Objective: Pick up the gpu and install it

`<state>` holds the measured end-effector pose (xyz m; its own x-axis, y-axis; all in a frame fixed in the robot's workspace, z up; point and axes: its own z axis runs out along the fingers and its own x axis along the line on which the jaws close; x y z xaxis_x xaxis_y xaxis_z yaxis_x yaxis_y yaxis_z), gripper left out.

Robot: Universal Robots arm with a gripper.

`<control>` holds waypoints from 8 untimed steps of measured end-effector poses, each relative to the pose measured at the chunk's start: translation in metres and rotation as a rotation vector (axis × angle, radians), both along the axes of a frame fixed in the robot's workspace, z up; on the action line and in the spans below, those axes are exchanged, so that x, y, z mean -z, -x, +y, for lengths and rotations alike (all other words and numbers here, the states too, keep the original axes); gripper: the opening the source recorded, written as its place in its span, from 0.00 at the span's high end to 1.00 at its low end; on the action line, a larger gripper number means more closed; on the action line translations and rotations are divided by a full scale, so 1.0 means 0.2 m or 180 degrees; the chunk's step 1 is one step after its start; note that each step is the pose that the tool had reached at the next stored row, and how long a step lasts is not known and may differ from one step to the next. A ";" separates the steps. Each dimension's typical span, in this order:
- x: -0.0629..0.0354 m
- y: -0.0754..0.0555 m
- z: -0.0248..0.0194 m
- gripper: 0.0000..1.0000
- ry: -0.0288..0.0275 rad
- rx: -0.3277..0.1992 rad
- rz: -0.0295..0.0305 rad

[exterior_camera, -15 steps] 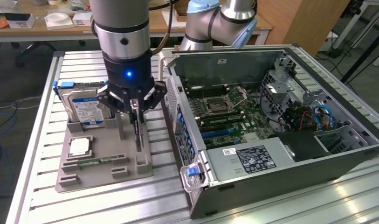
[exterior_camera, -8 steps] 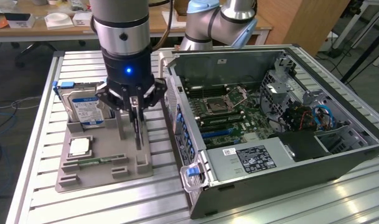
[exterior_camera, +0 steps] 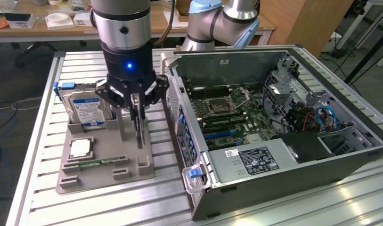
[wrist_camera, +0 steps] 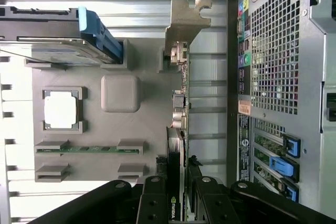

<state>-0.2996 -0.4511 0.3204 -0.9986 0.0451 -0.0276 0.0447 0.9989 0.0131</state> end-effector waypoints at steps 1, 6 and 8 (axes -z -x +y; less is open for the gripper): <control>-0.006 0.00 0.000 0.74 0.0000 0.0000 0.0000; -0.033 0.00 0.000 0.74 0.0004 0.0000 0.0000; -0.044 0.00 0.000 0.74 0.0006 0.0000 0.0000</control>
